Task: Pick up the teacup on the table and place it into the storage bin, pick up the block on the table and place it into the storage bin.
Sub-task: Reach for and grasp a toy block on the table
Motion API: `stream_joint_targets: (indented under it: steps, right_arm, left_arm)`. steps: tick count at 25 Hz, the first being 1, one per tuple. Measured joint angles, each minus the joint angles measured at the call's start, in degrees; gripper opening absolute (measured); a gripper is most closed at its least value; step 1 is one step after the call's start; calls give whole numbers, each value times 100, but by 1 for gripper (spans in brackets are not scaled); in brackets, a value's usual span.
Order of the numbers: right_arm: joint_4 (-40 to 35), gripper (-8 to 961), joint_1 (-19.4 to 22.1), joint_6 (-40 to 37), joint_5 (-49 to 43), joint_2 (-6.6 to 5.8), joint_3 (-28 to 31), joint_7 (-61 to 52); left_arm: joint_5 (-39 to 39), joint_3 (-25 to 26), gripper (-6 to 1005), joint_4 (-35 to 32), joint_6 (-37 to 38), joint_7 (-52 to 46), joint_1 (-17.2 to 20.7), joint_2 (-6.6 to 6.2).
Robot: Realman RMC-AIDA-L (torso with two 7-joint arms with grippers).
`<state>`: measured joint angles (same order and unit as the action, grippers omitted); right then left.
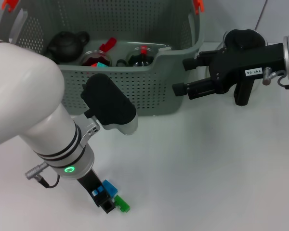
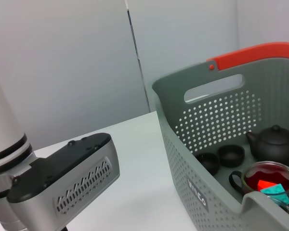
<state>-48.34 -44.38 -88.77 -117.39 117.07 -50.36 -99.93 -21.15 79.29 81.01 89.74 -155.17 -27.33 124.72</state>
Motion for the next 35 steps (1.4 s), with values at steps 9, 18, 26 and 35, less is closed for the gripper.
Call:
stream_joint_targets:
  steps: [9,18,26,35]
  right_arm:
    - [0,927,0,0,6,0,0,1]
    - [0,928,8,0,24,0,0,18]
    - [0,928,28,0,25,0,0,18]
    - [0,928,47,0,28,-6,0,48]
  left_arm:
    - [-22,-14,699,26,-1,-60,-1,0]
    - [-25,-16,593,-6,-1,-65,-26,0]
    - [-28,-43,554,-7,-1,-66,-35,0]
    - [-48,-119,538,-111,13,-72,-97,0]
